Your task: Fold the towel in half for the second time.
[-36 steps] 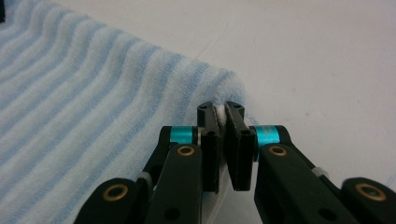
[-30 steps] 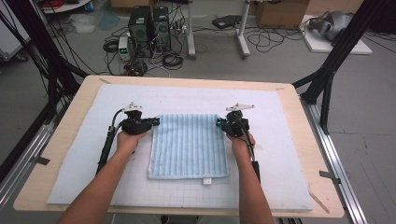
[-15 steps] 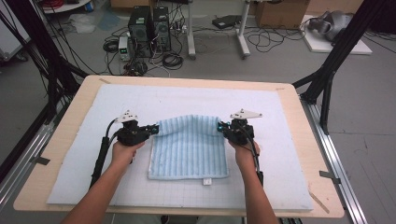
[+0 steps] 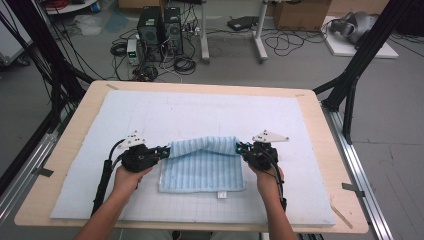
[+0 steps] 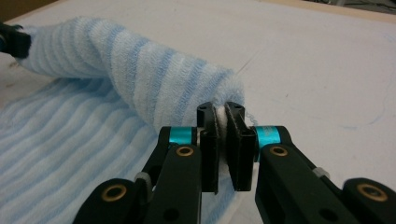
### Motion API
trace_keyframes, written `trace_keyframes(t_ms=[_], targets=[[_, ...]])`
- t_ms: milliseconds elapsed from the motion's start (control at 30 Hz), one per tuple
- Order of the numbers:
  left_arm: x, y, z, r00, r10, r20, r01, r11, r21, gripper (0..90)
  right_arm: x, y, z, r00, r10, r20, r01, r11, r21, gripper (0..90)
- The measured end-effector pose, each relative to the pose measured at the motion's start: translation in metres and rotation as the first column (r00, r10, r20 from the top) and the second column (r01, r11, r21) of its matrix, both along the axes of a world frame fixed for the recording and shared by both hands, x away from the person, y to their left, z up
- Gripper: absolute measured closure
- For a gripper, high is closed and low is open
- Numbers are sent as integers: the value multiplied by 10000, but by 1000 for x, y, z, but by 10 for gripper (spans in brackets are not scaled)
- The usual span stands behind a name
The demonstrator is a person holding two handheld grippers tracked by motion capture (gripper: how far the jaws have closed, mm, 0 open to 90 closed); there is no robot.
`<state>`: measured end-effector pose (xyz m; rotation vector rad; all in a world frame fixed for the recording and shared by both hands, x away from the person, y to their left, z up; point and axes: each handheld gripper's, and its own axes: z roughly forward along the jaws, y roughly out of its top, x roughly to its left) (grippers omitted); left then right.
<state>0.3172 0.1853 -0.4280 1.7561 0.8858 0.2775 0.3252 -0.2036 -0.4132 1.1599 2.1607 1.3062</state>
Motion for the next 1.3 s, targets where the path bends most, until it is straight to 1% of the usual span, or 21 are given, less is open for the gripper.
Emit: trace_keyframes(t_ms=[33, 100, 200, 267, 333, 367, 467, 500, 600, 633, 733, 833, 867, 900, 933, 1000, 1033, 1067, 1167, 1233, 1300], targets=[[-3, 1, 0, 10000, -3, -1, 3, 9999, -133, 843, -2, 0, 0, 10000, 12, 77, -12, 10000, 30, 849], [-8, 3, 1, 10000, -42, -2, 42, 9998, -178, 844, -9, -1, 0, 10000, 44, 78, -45, 9999, 144, 849], [-17, 7, 0, 9999, -155, 12, 156, 9996, -233, 844, -19, -2, -2, 9997, 157, 204, -157, 9999, -38, 847], [-23, 9, -1, 9997, -237, 25, 238, 9992, -317, 843, -26, -3, -4, 9994, 206, 267, -205, 9998, -30, 847], [-28, 11, -3, 9995, -307, -27, 306, 9988, -383, 843, -33, -5, -5, 9990, 337, 294, -343, 9992, 194, 842], [-31, 11, -4, 9993, -375, -41, 373, 9988, -331, 843, -36, -5, -5, 9985, 460, 286, -466, 9987, 211, 841], [-40, 12, -7, 9983, -576, -64, 574, 9979, -295, 842, -45, -5, -4, 9976, 567, 405, -564, 9984, -77, 841], [-43, 11, -8, 9980, -629, -65, 626, 9975, -314, 843, -48, -5, -4, 9975, 590, 395, -584, 9982, -152, 840], [-50, 10, -10, 9967, -809, -36, 808, 9966, -154, 841, -54, -3, -7, 9971, 668, 368, -645, 9962, -587, 837], [-52, 10, -11, 9963, -860, -62, 859, 9963, -81, 840, -56, -3, -9, 9972, 688, 286, -666, 9951, -735, 835], [-56, 10, -12, 9947, -1009, -183, 1008, 9949, -64, 834, -61, -3, -16, 9973, 711, 184, -694, 9943, -809, 826], [-60, 11, -13, 9923, -1218, -210, 1223, 9923, 213, 802, -66, -5, -18, 9980, 626, 105, -616, 9951, -774, 783], [-60, 13, -13, 9925, -1189, -291, 1192, 9928, 86, 748, -68, -5, -18, 9982, 587, 158, -572, 9950, -813, 767], [-60, 14, -12, 9928, -1118, -420, 1111, 9937, -176, 664, -71, -6, -17, 9984, 540, 148, -527, 9956, -770, 754], [-61, 17, -11, 9941, -1000, -416, 985, 9945, -367, 584, -73, -8, -15, 9983, 525, 268, -504, 9960, -733, 731], [-61, 22, -7, 9970, -743, -218, 729, 9957, -578, 543, -77, -12, -12, 9984, 374, 427, -353, 9982, -483, 697], [-60, 25, -6, 9979, -609, -222, 593, 9960, -670, 525, -79, -13, -9, 9988, 275, 415, -265, 9993, -249, 677], [-58, 28, -4, 9986, -474, -217, 455, 9957, -804, 515, -80, -16, -7, 9982, 234, 560, -229, 9997, -85, 669], [-54, 32, -2, 9995, -137, -293, 101, 9927, -1203, 498, -83, -18, 2, 9965, 141, 826, -158, 9997, 197, 653], [-51, 30, -4, 9992, -53, -397, 13, 9949, -1006, 500, -82, -15, 6, 9954, 166, 942, -171, 9998, 44, 647], [-48, 25, -7, 9983, -21, -591, -16, 9980, -628, 505, -79, -10, 5, 9950, 278, 956, -268, 9996, -117, 640]])
